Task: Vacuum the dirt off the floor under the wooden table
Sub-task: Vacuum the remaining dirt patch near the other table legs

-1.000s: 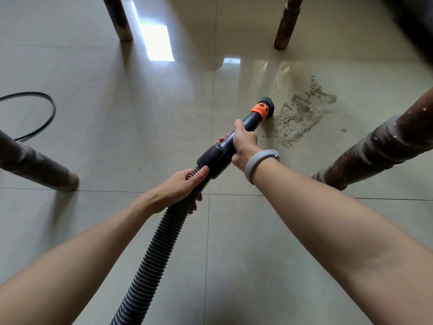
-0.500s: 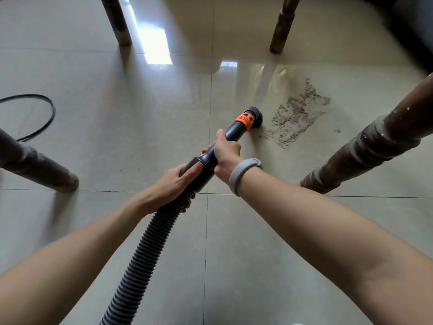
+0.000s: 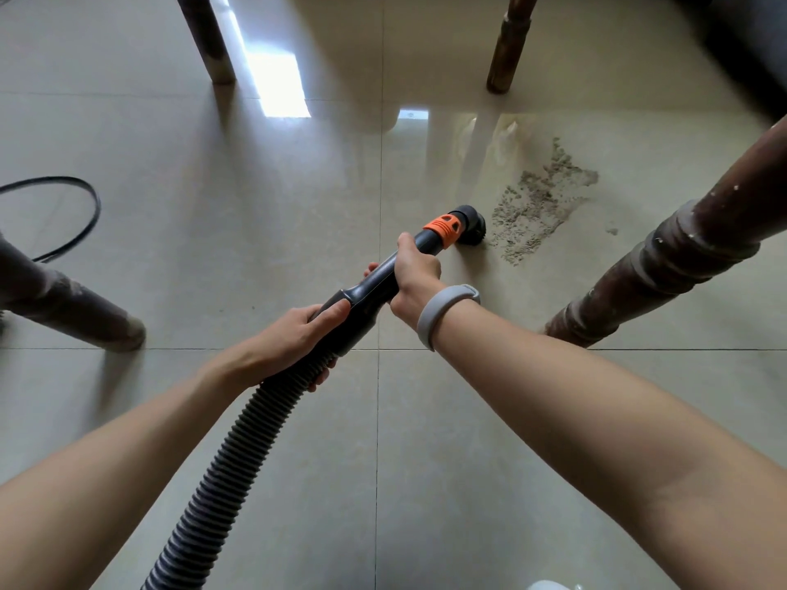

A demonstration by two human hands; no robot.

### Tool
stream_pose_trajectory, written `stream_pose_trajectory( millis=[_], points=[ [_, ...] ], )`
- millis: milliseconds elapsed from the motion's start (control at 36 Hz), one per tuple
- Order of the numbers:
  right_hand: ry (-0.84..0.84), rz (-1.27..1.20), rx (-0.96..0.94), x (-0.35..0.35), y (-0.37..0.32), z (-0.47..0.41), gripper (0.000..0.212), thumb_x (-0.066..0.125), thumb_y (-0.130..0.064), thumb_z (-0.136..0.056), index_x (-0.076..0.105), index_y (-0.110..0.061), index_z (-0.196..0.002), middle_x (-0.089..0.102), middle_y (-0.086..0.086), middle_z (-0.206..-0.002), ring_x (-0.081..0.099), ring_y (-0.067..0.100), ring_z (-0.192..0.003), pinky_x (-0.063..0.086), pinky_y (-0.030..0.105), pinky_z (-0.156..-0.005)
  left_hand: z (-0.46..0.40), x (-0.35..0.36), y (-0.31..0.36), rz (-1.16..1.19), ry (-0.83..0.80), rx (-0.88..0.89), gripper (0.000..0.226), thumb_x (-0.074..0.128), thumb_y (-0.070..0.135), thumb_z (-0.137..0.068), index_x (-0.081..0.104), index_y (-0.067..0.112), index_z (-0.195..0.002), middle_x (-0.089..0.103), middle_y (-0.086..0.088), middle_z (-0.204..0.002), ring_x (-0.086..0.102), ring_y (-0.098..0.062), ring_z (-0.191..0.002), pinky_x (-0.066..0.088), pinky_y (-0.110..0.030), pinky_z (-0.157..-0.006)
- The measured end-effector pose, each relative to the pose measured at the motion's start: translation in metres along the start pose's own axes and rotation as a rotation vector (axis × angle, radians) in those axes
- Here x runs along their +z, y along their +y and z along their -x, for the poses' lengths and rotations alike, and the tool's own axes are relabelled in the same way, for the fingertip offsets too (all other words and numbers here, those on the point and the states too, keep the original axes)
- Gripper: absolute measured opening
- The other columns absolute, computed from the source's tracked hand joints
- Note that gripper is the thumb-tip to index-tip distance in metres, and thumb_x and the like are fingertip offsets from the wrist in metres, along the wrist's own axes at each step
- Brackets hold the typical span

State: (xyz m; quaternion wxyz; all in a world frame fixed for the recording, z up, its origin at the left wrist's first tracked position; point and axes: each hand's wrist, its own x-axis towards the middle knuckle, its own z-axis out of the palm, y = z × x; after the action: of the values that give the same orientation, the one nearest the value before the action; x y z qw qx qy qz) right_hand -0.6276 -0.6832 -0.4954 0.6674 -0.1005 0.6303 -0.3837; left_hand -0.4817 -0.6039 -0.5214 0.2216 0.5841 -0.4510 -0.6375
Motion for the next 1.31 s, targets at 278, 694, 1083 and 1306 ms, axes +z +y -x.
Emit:
stream_pose_trajectory(
  millis=[278,694,1083,1306],
  points=[
    [0.021,0.023,0.015,-0.009,-0.005,0.002,0.028,0.045,-0.029,-0.098,0.038,-0.007,-0.114,0.063,0.017,-0.091,0.061,0.022,-0.059,0.053,0.029,-0.052,0.003,0.0,0.0,-0.059,-0.034,0.008,0.091,0.063,0.086,-0.049,0.054,0.008,-0.094,0.055,-0.007,-0.06,0.054,-0.027,-0.048,0.047,-0.031,-0.044],
    [0.048,-0.02,0.016,-0.036,0.014,0.005,0.039,0.044,-0.037,-0.099,0.037,-0.008,-0.124,0.06,0.014,-0.099,0.065,0.021,-0.068,0.056,0.042,-0.086,0.007,0.006,-0.006,-0.153,-0.094,0.016,0.093,0.06,0.088,-0.047,0.055,0.009,-0.096,0.054,-0.001,-0.057,0.053,-0.023,-0.047,0.045,-0.03,-0.045],
    [0.145,0.009,-0.012,-0.066,0.028,-0.006,0.029,0.039,-0.037,-0.1,0.039,-0.009,-0.108,0.059,0.007,-0.07,0.067,0.029,-0.084,0.053,0.046,-0.091,0.001,0.019,-0.006,-0.302,-0.1,0.034,0.06,0.064,0.063,-0.07,0.054,0.009,-0.096,0.053,0.003,-0.059,0.052,-0.016,-0.045,0.045,-0.029,-0.044],
    [0.189,0.002,-0.045,-0.078,0.016,-0.014,0.031,0.037,-0.037,-0.099,0.042,-0.007,-0.11,0.059,0.008,-0.076,0.067,0.032,-0.085,0.054,0.047,-0.089,-0.017,0.033,0.005,-0.407,-0.084,0.059,0.021,0.06,0.037,-0.091,0.054,0.016,-0.092,0.055,-0.002,-0.066,0.053,-0.015,-0.048,0.047,-0.027,-0.045]
  ],
)
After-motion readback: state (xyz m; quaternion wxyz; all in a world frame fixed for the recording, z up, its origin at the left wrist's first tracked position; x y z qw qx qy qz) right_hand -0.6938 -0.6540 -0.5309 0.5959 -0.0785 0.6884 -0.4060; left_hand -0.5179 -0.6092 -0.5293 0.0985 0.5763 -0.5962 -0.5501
